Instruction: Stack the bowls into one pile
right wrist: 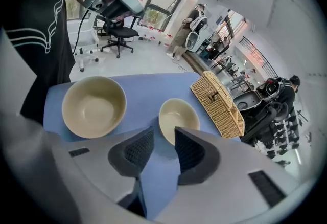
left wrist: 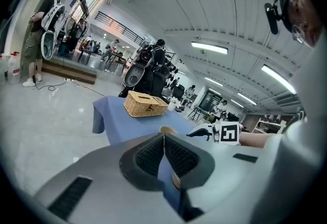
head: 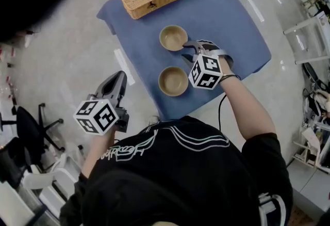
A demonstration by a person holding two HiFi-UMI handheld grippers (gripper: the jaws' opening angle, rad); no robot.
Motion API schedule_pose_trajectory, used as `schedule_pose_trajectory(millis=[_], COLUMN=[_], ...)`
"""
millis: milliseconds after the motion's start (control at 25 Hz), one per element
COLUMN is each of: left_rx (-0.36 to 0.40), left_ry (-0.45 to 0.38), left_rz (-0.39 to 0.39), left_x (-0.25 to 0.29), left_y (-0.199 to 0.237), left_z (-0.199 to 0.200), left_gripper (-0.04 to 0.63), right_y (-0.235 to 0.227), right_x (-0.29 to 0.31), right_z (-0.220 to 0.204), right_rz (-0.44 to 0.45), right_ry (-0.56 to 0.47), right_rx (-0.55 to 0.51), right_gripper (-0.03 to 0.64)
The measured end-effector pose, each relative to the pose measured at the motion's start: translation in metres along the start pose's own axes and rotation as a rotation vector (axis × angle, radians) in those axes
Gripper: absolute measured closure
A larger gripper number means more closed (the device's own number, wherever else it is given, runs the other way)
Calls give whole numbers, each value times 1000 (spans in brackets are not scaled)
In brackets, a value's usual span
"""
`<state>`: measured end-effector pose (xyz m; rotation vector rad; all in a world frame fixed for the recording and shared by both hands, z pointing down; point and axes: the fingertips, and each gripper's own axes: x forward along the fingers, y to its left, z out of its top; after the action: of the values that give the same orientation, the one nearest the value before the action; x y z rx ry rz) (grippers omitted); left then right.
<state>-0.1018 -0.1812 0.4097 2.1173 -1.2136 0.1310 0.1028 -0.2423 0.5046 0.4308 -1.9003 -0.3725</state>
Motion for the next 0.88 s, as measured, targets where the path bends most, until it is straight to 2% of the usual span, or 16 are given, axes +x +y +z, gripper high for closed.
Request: schedule_pose_trajectory(millis=[280,480,880], left_rx=[-8,-14,-14], left_ry=[-4,9,18], left_rz=[30,52,56], left_x=[12,13,12], left_y=[10,17,23], left_z=[7,4,1], left_gripper=[568,568,568], right_y=[-11,-3,8], right_x=[27,40,51], right_z=[-11,-17,-24], right_rz=[20,46,77], right_ry=[57,85,113], right_rx=[-169,-291,-360], right_gripper=[479,480,539])
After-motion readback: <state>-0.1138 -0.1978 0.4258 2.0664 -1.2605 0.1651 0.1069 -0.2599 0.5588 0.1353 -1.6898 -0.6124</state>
